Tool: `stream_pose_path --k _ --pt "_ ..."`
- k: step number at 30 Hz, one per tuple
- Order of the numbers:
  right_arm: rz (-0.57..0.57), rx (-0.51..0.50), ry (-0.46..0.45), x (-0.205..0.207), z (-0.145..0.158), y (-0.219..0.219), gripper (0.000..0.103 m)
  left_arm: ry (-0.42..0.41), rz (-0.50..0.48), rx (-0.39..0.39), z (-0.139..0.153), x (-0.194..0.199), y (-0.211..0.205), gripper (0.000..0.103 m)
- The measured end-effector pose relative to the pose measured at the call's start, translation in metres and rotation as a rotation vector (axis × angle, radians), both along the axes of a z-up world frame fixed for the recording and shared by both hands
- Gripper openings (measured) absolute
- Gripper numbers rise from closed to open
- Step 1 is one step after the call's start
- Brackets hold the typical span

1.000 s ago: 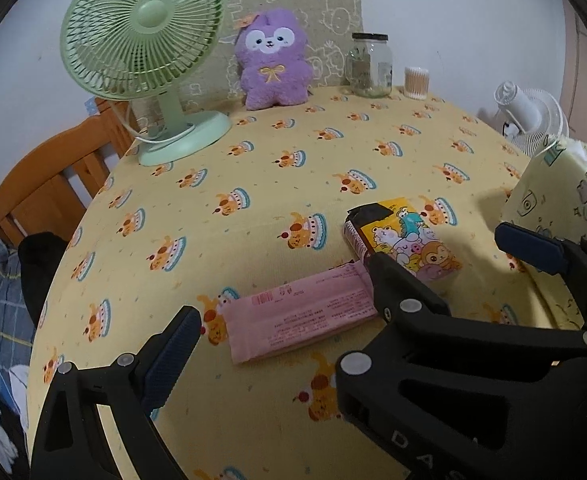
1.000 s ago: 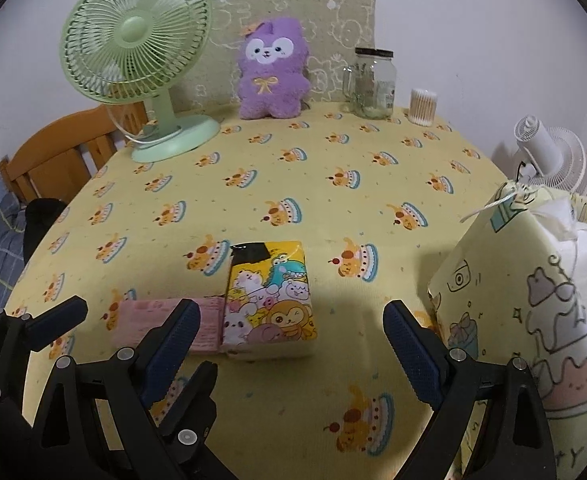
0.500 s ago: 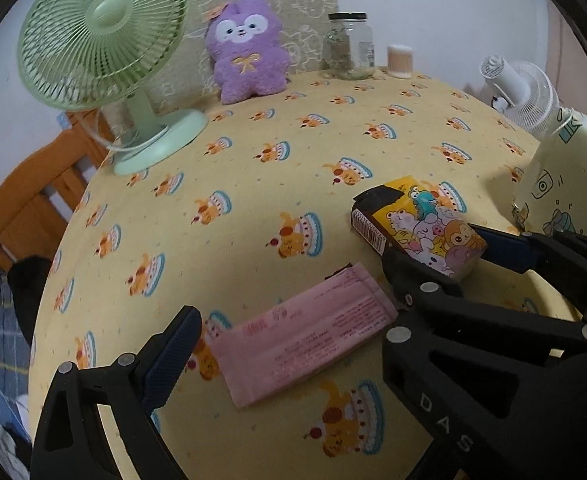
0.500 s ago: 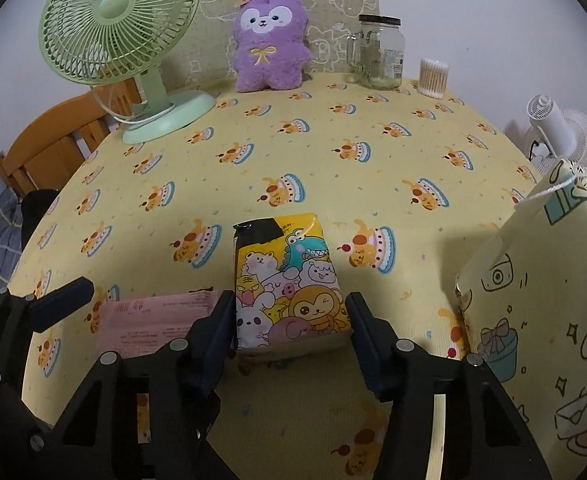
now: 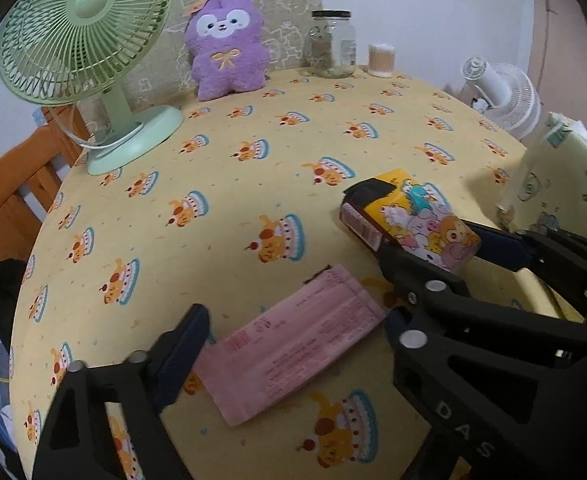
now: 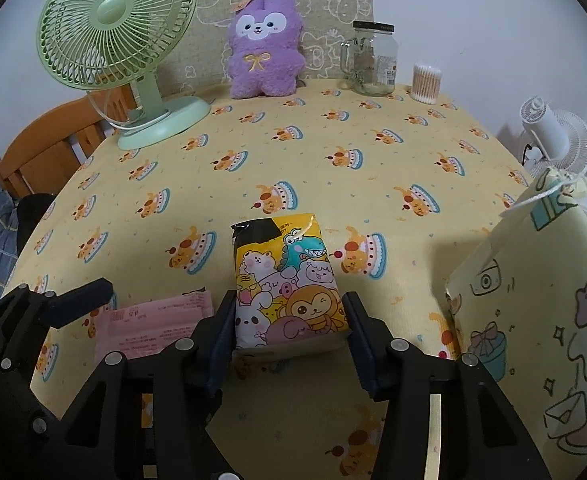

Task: Organize soft objects
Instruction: 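Grasp the pink packet with the left tool while the right tool grasps the tissue pack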

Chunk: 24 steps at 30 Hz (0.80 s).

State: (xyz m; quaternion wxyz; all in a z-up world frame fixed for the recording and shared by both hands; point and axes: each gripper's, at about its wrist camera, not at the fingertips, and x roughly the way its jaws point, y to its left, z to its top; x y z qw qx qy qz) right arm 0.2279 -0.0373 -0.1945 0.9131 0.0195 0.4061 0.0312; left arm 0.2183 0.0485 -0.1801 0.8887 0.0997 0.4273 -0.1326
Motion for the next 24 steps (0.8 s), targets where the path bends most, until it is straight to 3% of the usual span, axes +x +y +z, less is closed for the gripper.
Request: stream_pose_path --k 9,24 --pt "0.009 0.009 0.0 -0.012 0.005 -0.003 0.054 0.037 -0.012 -0.053 0.004 -0.014 -0.006 0.043" --pt "0.037 0.016 0.001 -0.036 0.007 -0.005 0.054 0.015 0.123 -0.083 0.007 -0.043 -0.004 0.038"
